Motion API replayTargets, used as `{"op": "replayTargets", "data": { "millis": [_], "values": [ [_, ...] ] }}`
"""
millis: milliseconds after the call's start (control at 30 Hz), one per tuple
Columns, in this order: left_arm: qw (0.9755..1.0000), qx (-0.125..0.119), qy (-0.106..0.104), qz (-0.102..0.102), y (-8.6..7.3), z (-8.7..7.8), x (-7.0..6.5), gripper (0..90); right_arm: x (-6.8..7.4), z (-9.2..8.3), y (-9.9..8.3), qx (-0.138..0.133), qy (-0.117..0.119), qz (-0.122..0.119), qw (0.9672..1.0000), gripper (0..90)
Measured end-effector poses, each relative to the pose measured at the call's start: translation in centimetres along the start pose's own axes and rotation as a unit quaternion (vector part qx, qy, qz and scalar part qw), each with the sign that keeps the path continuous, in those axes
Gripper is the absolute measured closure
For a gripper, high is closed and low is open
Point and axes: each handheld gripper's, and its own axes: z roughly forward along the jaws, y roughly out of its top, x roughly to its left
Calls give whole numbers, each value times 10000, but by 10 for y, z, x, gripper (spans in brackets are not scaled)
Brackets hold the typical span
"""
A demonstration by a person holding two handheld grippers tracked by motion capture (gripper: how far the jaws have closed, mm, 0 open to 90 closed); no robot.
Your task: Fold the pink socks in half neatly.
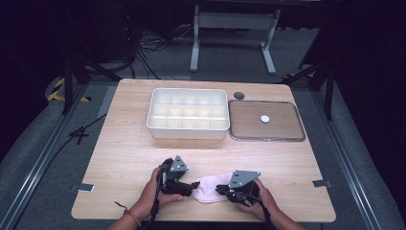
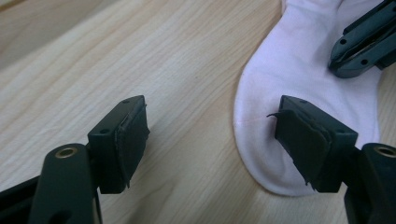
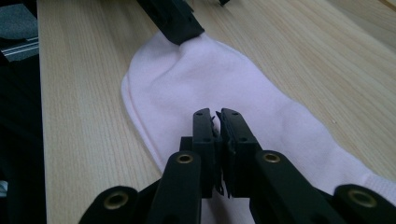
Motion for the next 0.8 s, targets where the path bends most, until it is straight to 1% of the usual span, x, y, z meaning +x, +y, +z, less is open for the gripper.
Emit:
{"op": "replayTargets", "data": {
  "millis": [33,67,133,167,200,333,367,400,433,467,500,533,600,633,667,700,733,800],
  "values": [
    [10000,0,0,0,0,0,0,260,0,0,0,-3,4,-10,10000,850],
    [10000,-15,9,44,0,1,-2,260,0,0,0,-3,4,-10,10000,850],
    [9998,48,82,176,0,2,-5,261,-1,0,0,-10,27,-6,10000,850],
    [9998,3,63,166,0,3,-7,261,-1,0,0,-7,23,-11,10000,850],
    [9997,46,113,212,0,3,-8,261,-1,0,0,-10,29,-14,10000,850],
    [9994,77,34,337,-1,3,-13,260,0,0,0,-7,11,-41,10000,850],
    [9993,98,-37,350,-1,3,-14,260,0,0,0,-7,19,-42,10000,850],
    [9992,110,-54,380,-1,3,-15,261,0,0,0,-6,19,-42,10000,850],
    [9989,114,-73,449,-1,4,-17,261,0,0,0,-6,13,-40,10000,850],
    [9985,151,-18,518,0,4,-20,261,0,0,0,-7,20,-37,10000,850],
    [9985,151,-18,518,0,4,-20,262,0,0,0,-5,23,-36,10000,850],
    [9983,148,-8,557,0,5,-22,277,0,0,0,-7,22,-40,10000,850],
    [9979,152,-55,621,0,5,-23,306,0,0,-1,-9,20,-42,10000,850],
    [9980,137,-66,616,0,5,-23,316,0,0,-1,-9,28,-47,10000,850],
    [9976,149,-118,660,0,4,-23,341,0,0,-1,-10,26,-50,10000,850],
    [9976,149,-118,660,0,4,-23,376,0,0,-1,-10,28,-50,10000,850],
    [9974,175,-166,683,1,4,-24,376,0,0,-1,-10,28,-50,10000,850],
    [9968,208,-242,729,2,3,-26,461,-1,0,-1,-20,32,-39,10000,850]
  ]
}}
